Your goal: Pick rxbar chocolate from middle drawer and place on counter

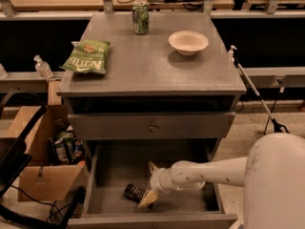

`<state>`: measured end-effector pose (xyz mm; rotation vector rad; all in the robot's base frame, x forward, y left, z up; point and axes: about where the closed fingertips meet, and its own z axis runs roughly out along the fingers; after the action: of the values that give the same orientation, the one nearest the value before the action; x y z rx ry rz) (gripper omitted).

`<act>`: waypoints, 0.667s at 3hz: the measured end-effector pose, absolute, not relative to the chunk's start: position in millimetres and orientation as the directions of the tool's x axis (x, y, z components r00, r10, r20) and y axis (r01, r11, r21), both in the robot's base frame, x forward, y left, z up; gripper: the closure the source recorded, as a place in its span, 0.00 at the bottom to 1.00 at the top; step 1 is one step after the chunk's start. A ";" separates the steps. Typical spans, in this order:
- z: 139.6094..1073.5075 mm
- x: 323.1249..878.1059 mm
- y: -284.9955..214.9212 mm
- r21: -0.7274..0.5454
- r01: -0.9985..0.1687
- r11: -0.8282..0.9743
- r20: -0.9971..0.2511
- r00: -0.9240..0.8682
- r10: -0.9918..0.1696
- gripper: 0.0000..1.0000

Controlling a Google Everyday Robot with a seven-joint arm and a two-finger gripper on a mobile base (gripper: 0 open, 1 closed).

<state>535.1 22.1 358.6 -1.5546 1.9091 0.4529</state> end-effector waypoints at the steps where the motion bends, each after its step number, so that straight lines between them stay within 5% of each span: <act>1: 341.4 519.2 39.0 -0.093 -0.975 0.204 -0.640 -0.099 -0.762 0.00; 2: 328.5 506.2 51.5 -0.061 -0.980 0.191 -0.637 -0.109 -0.763 0.27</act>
Offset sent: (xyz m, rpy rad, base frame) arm -0.0416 0.0403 -0.0431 -0.0176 0.0983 0.0644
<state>506.2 51.5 328.5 -1.6241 1.9278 0.5189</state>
